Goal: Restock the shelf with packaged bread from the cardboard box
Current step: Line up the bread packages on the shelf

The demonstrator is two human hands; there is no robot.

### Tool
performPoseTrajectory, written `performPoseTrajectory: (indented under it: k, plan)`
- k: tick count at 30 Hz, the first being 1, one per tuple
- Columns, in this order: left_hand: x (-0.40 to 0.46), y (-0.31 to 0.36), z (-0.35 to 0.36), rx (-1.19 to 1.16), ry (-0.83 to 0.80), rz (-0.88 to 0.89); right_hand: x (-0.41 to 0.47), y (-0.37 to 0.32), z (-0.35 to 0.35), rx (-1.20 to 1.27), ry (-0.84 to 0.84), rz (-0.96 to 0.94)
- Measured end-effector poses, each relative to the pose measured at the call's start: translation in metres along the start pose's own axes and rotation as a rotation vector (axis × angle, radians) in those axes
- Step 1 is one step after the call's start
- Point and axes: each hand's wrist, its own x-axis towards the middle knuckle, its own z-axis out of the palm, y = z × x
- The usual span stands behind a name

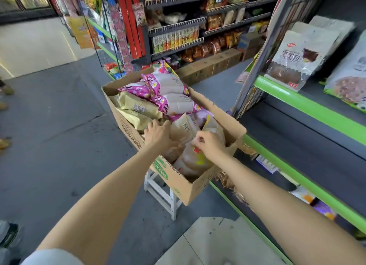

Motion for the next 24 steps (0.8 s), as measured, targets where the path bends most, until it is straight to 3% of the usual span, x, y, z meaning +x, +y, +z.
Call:
performPoseTrajectory:
  k: [4, 7, 12, 18, 24]
  plan:
    - [-0.015, 0.011, -0.023, -0.353, 0.206, -0.056, -0.009, -0.008, -0.045, 0.193, 0.296, -0.055]
    - [-0.022, 0.027, -0.057, -0.568, 0.379, -0.117, -0.011, -0.006, -0.068, 0.316, 0.443, 0.005]
    - [-0.022, 0.075, -0.095, -0.618, 0.608, -0.024, -0.018, 0.008, -0.106, 0.572, 0.714, 0.203]
    - [-0.026, 0.177, -0.101, -0.419, 0.635, 0.242, -0.048, 0.055, -0.178, 0.581, 1.034, 0.418]
    - [-0.056, 0.305, -0.085, -0.501, 0.545, 0.445, -0.102, 0.126, -0.272, 0.633, 1.508, 0.526]
